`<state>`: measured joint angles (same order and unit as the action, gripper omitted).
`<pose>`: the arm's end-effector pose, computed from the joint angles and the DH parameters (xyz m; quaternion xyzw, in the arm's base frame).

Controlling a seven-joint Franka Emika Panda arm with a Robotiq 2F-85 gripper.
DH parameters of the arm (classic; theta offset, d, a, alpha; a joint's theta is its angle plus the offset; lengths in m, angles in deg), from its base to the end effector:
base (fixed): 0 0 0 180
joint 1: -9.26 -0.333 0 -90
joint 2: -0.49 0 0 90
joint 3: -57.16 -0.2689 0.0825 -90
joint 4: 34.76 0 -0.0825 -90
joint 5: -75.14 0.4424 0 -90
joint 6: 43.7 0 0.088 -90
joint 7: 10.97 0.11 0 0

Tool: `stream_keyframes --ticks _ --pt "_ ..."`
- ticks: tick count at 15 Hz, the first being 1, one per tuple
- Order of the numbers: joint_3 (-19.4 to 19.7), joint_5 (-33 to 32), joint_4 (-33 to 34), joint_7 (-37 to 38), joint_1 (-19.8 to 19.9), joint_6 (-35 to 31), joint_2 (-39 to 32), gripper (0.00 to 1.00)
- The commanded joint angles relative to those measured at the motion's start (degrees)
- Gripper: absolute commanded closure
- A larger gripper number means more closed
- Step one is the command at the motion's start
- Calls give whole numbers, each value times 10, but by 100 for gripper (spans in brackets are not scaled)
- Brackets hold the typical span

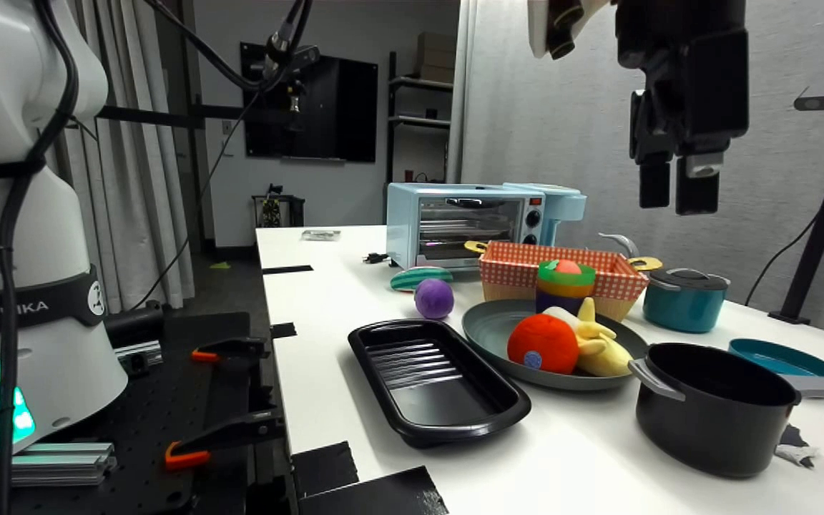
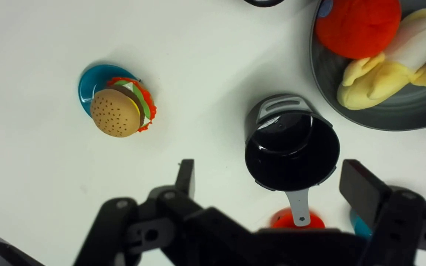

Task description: Move the black pot forwards

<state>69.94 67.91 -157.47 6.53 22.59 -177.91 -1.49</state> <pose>0.5446 -0.2694 0.3217 0.9382 -0.3318 0.0789 0.0586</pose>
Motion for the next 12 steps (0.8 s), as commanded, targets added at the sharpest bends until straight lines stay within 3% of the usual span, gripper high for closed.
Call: stream_keyframes --ticks 1,12 --pt "8 -8 28 44 -1 -31 -47 0" --pt "25 5 75 139 -19 -63 -158 0"
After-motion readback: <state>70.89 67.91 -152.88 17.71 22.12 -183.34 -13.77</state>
